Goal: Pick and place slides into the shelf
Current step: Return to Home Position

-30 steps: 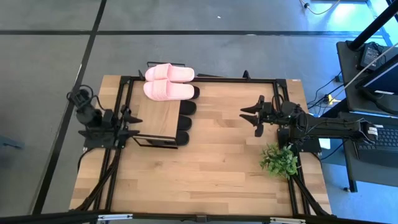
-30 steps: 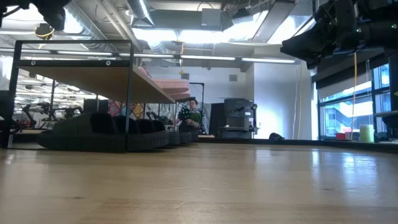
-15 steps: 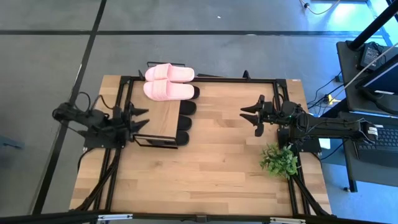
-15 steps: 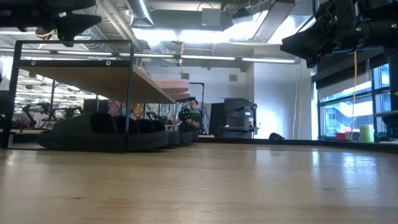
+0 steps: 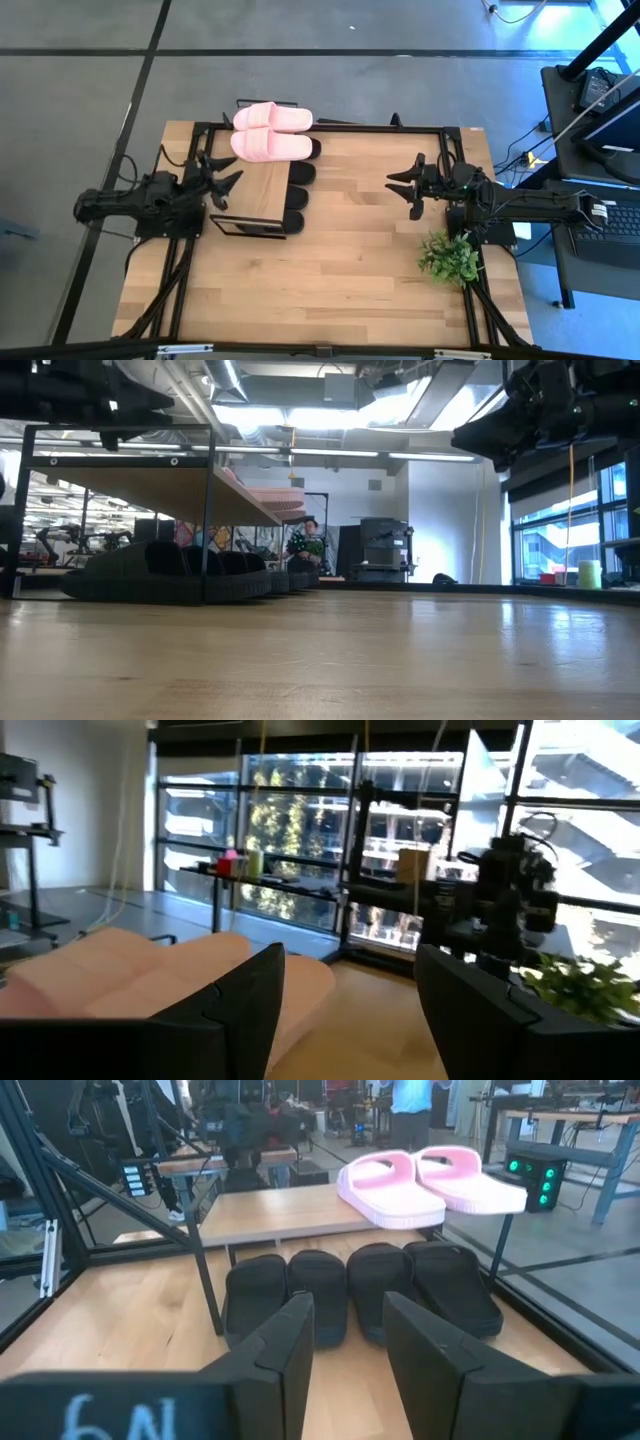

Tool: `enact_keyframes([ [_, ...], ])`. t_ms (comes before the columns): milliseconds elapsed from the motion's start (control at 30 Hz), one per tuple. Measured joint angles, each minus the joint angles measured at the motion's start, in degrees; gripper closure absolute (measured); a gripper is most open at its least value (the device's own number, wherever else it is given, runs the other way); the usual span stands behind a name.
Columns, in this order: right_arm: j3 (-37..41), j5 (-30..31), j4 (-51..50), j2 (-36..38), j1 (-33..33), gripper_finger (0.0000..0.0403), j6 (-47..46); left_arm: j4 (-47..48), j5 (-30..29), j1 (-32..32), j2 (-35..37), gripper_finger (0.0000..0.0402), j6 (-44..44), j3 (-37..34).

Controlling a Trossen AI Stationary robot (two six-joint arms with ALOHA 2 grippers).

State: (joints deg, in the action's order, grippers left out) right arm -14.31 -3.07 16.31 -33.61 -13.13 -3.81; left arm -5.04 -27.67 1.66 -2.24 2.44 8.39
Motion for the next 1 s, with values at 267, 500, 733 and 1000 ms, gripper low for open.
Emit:
enact_keyframes([
  [267,0.0,0.0,-1.5,0.0,0.0,0.0278,-0.3,1.2,2.5,8.6,1.3,0.0185,-0.2,-0.2],
  [500,0.0,0.0,-1.7,0.3,-0.4,0.0278,1.2,4.7,2.4,11.0,2.1,0.0185,0.4,-0.2],
  [733,0.0,0.0,-4.7,2.3,-2.5,0.0278,1.0,4.0,4.4,11.0,2.1,0.0185,0.4,-0.2],
  [1000,0.0,-0.1,-5.6,2.9,-2.7,0.0278,0.9,-2.9,4.6,11.0,2.1,0.0185,0.4,-4.7],
])
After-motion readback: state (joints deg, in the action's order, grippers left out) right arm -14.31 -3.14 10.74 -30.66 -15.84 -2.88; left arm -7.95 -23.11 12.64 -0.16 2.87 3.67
